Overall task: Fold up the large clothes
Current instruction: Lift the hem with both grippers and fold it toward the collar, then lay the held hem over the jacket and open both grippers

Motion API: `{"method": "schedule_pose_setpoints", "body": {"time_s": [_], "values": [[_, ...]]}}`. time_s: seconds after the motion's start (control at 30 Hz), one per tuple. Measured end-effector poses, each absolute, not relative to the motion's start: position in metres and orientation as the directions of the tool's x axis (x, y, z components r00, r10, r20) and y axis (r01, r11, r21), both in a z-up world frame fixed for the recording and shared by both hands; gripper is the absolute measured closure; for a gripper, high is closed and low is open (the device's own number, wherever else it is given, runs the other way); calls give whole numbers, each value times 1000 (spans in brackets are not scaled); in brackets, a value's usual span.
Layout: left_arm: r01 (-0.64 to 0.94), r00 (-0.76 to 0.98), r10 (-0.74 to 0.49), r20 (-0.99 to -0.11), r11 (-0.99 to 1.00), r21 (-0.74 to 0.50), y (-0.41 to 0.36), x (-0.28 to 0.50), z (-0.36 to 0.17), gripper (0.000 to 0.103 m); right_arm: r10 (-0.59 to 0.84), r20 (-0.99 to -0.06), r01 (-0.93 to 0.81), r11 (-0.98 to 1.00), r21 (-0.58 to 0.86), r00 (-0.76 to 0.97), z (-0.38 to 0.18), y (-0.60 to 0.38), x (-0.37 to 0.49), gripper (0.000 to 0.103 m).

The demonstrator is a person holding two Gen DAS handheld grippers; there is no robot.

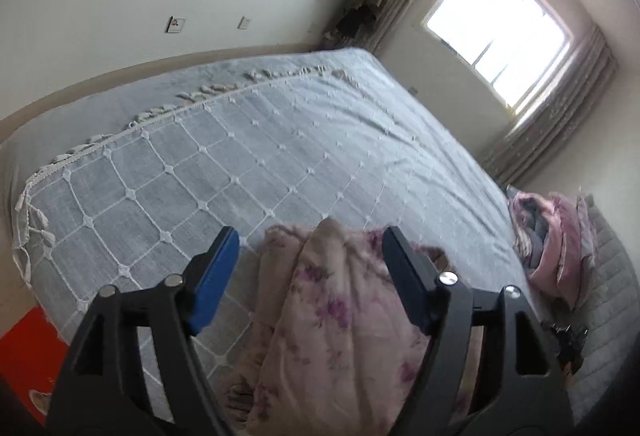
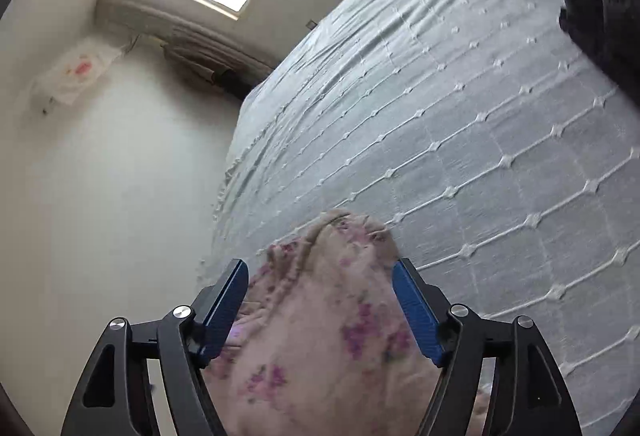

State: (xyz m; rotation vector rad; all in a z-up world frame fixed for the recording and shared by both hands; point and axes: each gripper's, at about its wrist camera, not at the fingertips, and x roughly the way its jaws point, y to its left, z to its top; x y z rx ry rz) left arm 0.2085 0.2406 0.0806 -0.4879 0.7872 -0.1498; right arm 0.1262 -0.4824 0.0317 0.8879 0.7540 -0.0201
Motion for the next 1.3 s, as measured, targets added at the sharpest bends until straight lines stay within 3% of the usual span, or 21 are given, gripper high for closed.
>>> {"method": "schedule_pose_setpoints", "body": {"time_s": [0.1,0.2,0.4,0.43,0.47,0.5,0.53,0.6,0.67,0.9,1.03,1.2,1.3], "values": [[-30,606,-371,-704,873,-486,232,221,45,29,270,-712,306,764,568,648,9,-467,140,27],[21,527,-441,-727,862,-507,209,233,23,29,220,-760,238,865,442,611,3,-443,154,27],[66,487,-410,-771,898,-436,168,265,11,29,89,-805,117,974,194,586,-6,-406,194,28],[68,481,-396,-782,906,-417,159,271,8,29,83,-815,118,976,182,573,-12,-405,202,32],[93,474,-388,-791,915,-393,149,274,6,29,95,-823,109,976,187,559,-18,-404,210,44],[123,472,-374,-798,925,-360,140,275,4,36,122,-829,84,976,199,546,-26,-404,215,54],[148,478,-339,-810,940,-306,130,275,2,58,135,-828,57,979,197,544,-27,-400,215,69],[163,482,-251,-840,967,-196,118,274,-1,88,109,-802,13,989,144,587,-20,-390,205,82],[157,521,-247,-817,969,-193,122,265,2,94,97,-781,5,992,127,617,-13,-388,195,88],[-15,677,-253,-691,934,-357,168,266,79,97,61,-661,52,987,150,748,56,-395,200,92],[-137,725,-94,-682,951,-277,153,303,99,97,-13,-605,99,989,109,796,82,-389,239,92],[-225,659,133,-741,974,-25,112,361,30,97,-126,-668,221,974,59,733,27,-389,296,92],[-225,585,141,-799,974,8,105,364,-27,97,-150,-768,249,968,13,623,-35,-391,311,92]]}}
